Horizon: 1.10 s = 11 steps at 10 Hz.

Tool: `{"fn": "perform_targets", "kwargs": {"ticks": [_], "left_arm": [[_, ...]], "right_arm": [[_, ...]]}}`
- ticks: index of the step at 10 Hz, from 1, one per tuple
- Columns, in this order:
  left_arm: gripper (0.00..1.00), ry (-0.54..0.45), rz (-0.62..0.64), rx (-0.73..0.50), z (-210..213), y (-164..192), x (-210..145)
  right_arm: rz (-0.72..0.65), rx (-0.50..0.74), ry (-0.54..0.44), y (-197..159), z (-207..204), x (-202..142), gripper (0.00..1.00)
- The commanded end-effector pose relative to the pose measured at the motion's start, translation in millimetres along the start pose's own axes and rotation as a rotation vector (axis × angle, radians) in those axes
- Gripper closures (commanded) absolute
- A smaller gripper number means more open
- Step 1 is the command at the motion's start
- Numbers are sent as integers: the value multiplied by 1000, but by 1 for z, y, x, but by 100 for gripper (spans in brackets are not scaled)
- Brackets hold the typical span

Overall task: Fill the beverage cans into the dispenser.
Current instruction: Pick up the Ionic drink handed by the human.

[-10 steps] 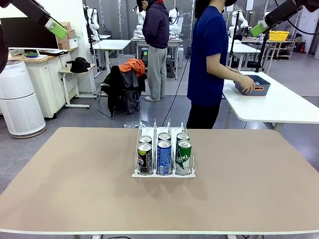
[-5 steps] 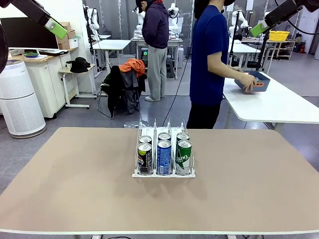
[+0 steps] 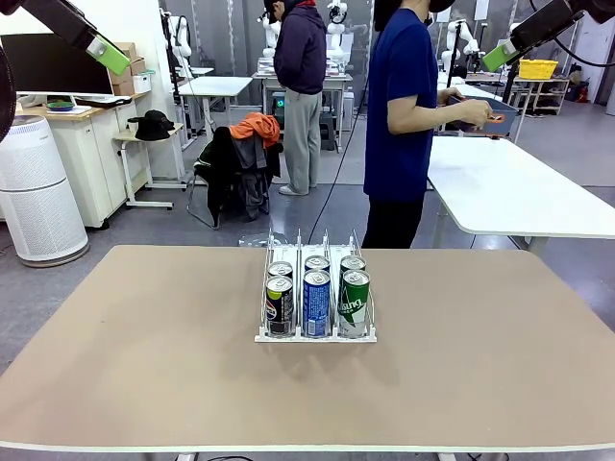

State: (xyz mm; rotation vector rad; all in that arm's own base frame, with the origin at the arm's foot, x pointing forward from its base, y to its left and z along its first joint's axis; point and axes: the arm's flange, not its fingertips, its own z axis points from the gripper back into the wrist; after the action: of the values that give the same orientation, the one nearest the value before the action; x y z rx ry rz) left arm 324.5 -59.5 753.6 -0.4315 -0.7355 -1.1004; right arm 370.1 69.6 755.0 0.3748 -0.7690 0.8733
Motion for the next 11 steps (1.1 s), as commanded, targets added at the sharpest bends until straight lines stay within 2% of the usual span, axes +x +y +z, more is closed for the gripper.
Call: {"fn": "perform_targets", "kwargs": {"ticks": [1,11], "left_arm": [[0,-5,9,-6,0,-1,0],[0,-5,9,-6,0,-1,0]], "right_arm": [[-1,0,0,0,0,0,0],[-1,0,0,0,0,0,0]]}}
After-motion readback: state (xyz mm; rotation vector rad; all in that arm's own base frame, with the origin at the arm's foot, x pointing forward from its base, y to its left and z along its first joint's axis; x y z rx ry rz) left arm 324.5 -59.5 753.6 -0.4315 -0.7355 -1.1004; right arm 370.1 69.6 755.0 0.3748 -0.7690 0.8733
